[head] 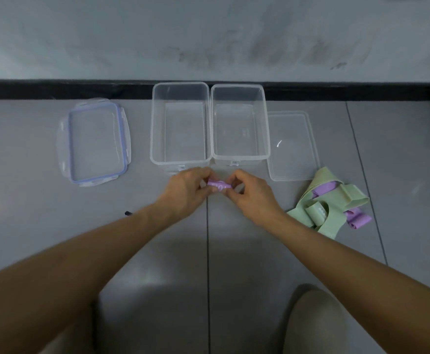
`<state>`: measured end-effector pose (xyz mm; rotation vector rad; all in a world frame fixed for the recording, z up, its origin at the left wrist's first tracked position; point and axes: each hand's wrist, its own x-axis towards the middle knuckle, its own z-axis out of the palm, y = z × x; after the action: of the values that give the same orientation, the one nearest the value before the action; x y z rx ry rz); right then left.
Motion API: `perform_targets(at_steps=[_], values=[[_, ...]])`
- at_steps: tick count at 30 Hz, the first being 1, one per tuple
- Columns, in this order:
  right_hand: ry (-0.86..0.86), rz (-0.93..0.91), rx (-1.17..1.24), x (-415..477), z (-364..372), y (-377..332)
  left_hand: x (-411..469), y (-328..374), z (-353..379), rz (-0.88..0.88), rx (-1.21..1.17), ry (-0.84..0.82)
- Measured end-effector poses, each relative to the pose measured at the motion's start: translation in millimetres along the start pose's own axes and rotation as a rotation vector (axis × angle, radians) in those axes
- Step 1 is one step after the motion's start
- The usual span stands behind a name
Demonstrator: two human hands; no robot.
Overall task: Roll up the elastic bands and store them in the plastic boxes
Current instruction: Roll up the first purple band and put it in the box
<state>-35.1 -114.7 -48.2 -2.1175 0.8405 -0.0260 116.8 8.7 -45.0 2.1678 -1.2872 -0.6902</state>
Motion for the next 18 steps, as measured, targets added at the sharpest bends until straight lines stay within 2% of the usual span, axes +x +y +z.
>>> perform_targets(at_steps=[4,7,13,18], values=[[-0.038,-0.083,0.013,26.8,-29.8,-54.2,16.5,9.9,-68.7,-0.008,0.07,-0.058],[-0.096,-0.18,-0.129,50.8,-47.8,-91.2,30.8,14.1,-100.4,-0.015,0.093,-0.011],[-0.106,-0.172,-0.265,90.2,-83.3,-109.5,73.0,22.7,-113.1,-0.025,0.192,0.058],[-0.085,-0.178,-0.292,108.8,-71.2,-116.6,79.4,12.8,-123.3,-0.068,0.265,0.064]])
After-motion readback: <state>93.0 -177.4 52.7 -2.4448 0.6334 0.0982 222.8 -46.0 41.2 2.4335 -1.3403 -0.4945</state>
